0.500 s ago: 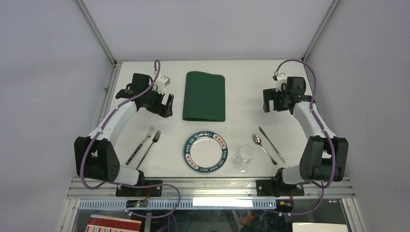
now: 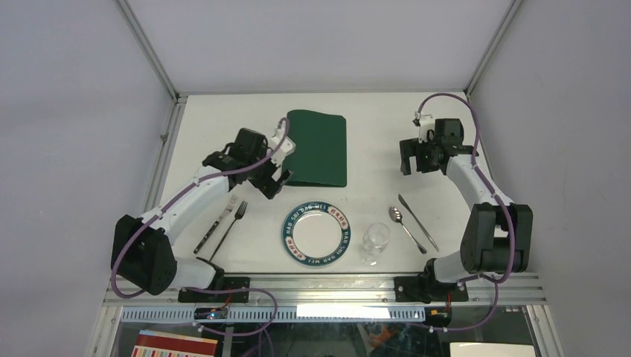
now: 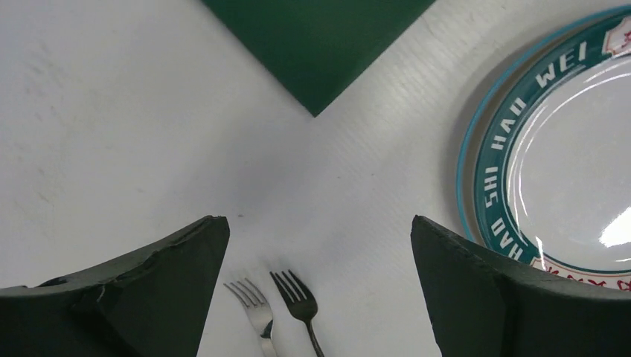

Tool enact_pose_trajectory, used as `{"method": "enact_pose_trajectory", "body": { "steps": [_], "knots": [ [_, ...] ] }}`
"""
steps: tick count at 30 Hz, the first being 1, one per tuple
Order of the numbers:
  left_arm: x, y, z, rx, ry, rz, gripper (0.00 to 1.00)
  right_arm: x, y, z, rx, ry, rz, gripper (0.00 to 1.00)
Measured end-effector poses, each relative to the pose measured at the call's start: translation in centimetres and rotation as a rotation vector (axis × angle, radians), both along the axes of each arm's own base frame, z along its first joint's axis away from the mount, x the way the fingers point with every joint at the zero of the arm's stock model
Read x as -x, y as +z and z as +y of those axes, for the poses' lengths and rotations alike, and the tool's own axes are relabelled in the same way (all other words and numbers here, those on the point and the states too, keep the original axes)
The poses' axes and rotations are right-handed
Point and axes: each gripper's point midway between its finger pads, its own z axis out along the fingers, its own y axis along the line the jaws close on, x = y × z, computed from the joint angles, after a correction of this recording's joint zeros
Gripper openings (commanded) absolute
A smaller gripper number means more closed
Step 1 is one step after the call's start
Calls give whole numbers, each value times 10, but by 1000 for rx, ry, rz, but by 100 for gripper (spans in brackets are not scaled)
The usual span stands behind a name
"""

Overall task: Set the dinner table for one person
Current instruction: Flatten out the napkin at the center of the board.

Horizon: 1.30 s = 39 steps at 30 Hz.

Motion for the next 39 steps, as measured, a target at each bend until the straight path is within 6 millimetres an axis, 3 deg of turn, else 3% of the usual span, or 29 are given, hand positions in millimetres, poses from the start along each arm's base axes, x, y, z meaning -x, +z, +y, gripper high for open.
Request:
{"method": "enact_pose_trajectory", "body": {
  "steps": [2,5,11,15,27,39],
  "knots": [
    [10,-6,-19,-38,-82,-15,99,0,-3,1,5,3,10,99],
    [13,-21,-29,-107,-138,-22,99,0,-6,1,17,0,18,99],
    [-9,-59,-24,-251,-115,-26,99,1,-9,-3,38,-7,18,99],
    [-20,-72,-24,-310,-98,-49,99,0,-11,-4,45,-7,21,99],
    [-33,-57,-68,-365,-136,-271,99,1,-17,-2,48,-2,34,99],
    [-38,-63,-70,-464,-120,-417,99,2,-20,-1,55,2,44,99]
  ]
}}
